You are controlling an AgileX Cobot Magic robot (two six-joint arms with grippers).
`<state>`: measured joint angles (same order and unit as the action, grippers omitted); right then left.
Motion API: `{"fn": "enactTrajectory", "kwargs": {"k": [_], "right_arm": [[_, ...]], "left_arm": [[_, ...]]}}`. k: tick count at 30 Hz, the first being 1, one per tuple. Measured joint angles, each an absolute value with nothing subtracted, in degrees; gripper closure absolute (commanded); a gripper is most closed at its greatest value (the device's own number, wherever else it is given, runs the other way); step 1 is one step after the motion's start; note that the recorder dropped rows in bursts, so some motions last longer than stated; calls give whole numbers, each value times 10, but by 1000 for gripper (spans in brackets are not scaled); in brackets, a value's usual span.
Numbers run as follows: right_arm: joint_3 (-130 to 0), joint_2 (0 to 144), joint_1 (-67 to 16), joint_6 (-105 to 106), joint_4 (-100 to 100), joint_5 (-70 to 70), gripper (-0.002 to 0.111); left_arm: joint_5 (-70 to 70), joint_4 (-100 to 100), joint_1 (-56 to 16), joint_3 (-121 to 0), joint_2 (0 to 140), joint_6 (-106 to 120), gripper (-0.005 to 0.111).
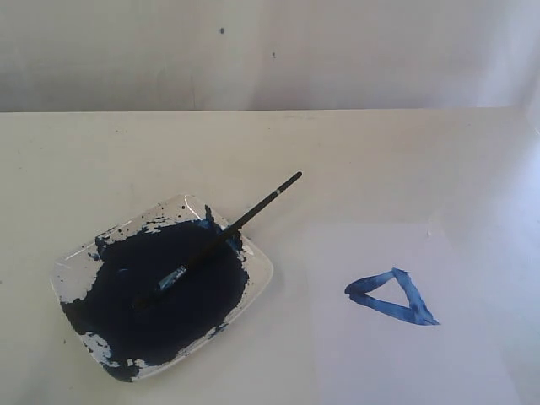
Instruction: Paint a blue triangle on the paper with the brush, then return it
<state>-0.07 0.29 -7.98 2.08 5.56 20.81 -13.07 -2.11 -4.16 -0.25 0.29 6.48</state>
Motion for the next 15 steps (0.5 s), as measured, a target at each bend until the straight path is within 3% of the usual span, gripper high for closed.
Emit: {"fn": "enactTrajectory", "kwargs": {"k": [15], "right_arm": [[-1,3,-80,21,56,208,108]], "left_arm": [[-131,-22,19,-2,3,40,107]]}}
